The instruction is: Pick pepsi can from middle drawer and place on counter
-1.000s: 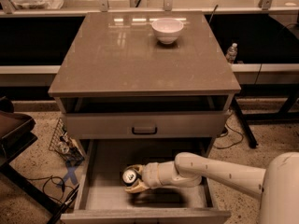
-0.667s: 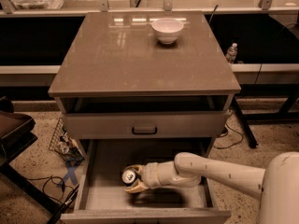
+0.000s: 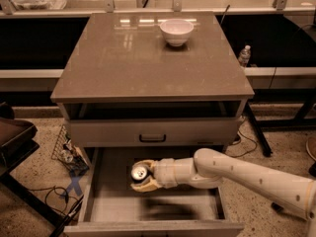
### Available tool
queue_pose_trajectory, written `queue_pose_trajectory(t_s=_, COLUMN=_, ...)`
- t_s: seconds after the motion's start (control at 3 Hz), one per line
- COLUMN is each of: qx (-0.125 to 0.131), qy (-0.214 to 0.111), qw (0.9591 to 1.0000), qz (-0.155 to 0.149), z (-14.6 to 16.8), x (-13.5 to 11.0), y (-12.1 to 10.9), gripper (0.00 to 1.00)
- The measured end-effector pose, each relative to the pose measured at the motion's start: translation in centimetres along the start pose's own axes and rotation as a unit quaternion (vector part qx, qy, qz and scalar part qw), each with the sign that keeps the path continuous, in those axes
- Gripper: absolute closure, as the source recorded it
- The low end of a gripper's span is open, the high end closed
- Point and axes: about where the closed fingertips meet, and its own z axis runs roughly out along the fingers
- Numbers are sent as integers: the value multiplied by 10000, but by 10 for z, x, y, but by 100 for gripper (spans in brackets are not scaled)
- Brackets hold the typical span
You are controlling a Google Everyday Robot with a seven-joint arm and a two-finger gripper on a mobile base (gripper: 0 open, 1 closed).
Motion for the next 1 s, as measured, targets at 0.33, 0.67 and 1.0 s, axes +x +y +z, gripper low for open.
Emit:
queue_pose_trajectory(t_s=0.33, qx=-9, qy=-205, qw=9997, qz=127, z=-30, x=-51, y=-5, gripper=100)
queue_pose_trajectory(t_s=0.67, qx=26, qy=-303, qw=9992, qz=261, z=-59, x=-102, y=-11, gripper=100)
queue_pose_trajectory(t_s=1.0, qx=61, qy=-412, qw=9989, qz=237, z=-84, x=-145, y=-14, gripper=100)
